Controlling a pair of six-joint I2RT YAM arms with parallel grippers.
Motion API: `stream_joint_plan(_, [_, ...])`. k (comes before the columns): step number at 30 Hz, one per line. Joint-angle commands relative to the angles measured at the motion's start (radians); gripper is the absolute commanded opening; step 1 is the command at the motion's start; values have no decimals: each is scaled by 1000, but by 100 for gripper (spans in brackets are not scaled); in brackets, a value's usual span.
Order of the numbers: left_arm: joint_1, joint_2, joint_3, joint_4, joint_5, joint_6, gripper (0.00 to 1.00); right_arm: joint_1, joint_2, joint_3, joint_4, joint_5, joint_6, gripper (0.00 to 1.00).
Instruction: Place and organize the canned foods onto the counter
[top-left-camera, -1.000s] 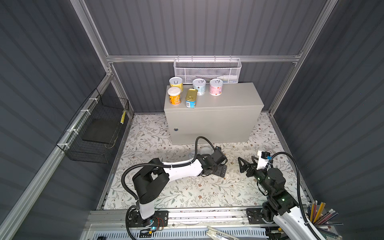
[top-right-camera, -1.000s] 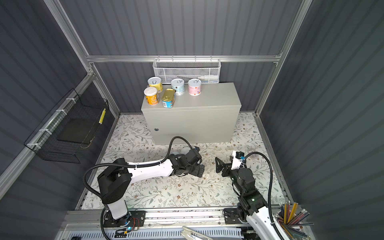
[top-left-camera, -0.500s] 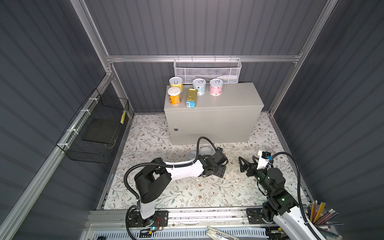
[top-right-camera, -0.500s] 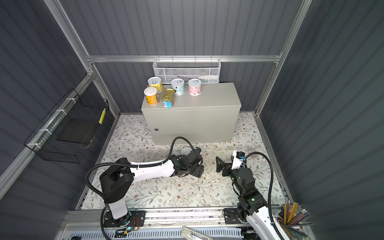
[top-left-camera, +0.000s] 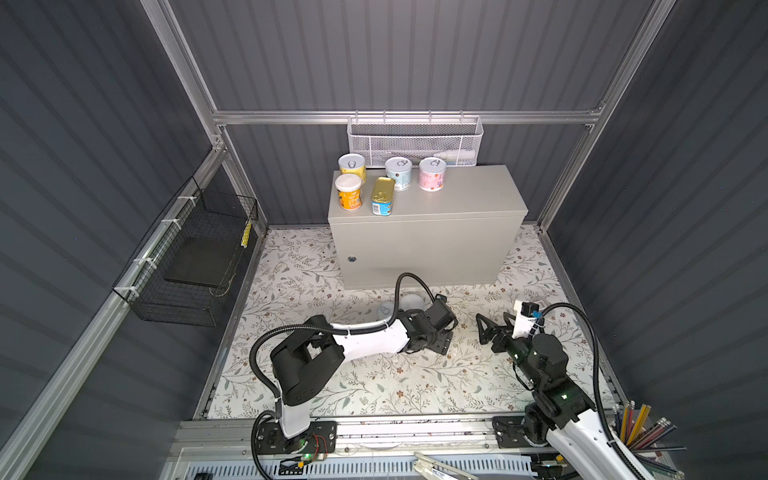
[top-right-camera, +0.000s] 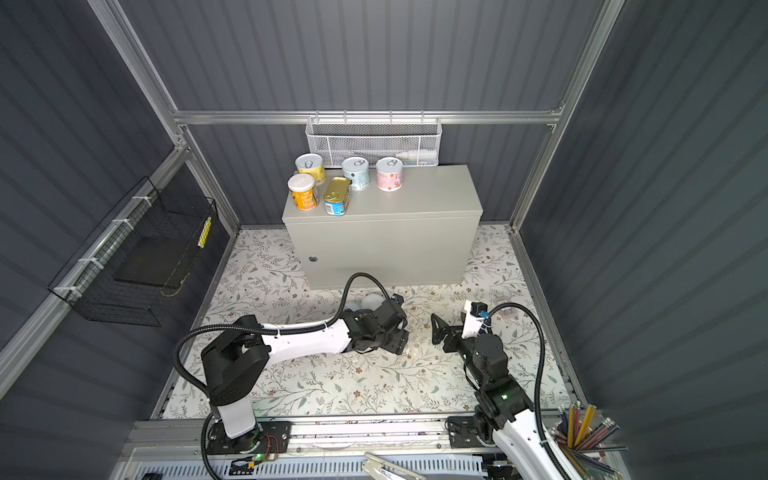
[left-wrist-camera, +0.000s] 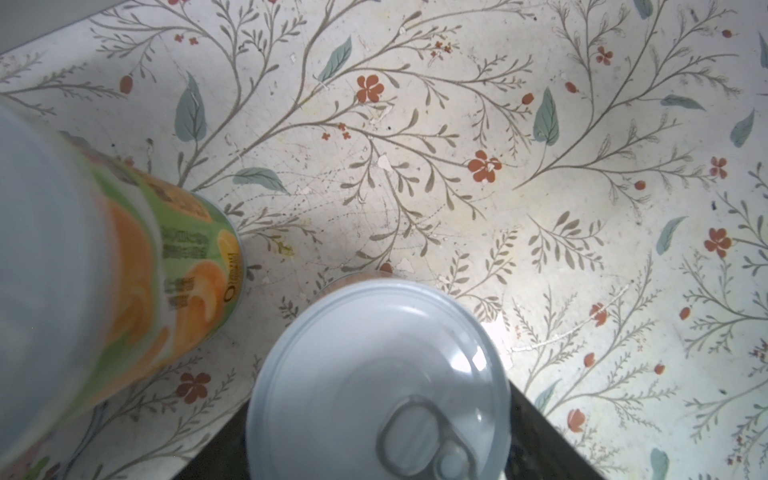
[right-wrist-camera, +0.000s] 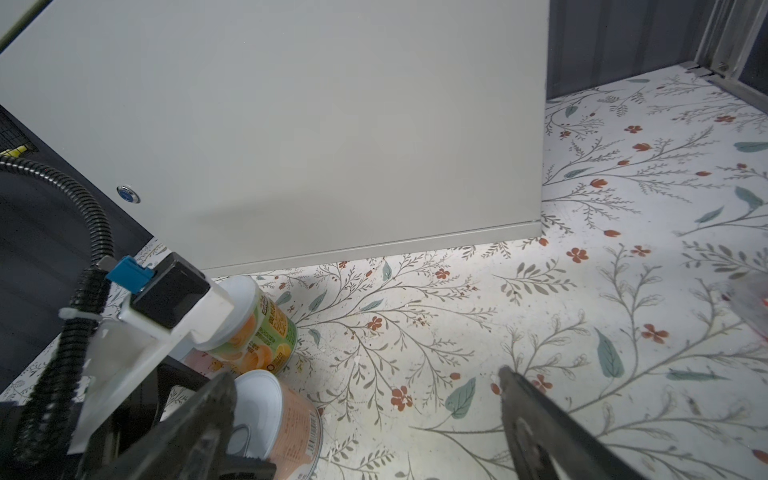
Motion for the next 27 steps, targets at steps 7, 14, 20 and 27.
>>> stream_joint_plan(7, [-1,-86,-1,32,31,-49,55,-2,2,-7,25,-12,6,99])
stream_joint_plan(14, [-1,-141,-1,27,24,-58,55,-2,0,-7,23,-14,5,99])
stream_joint_plan(20, [15,-186,2,-9,34,-49,55,-3,2,-7,21,-15,0,99])
stream_joint_plan(27, [89,-283,-77,7,73,-65,54,-2,2,-9,31,-32,7,99])
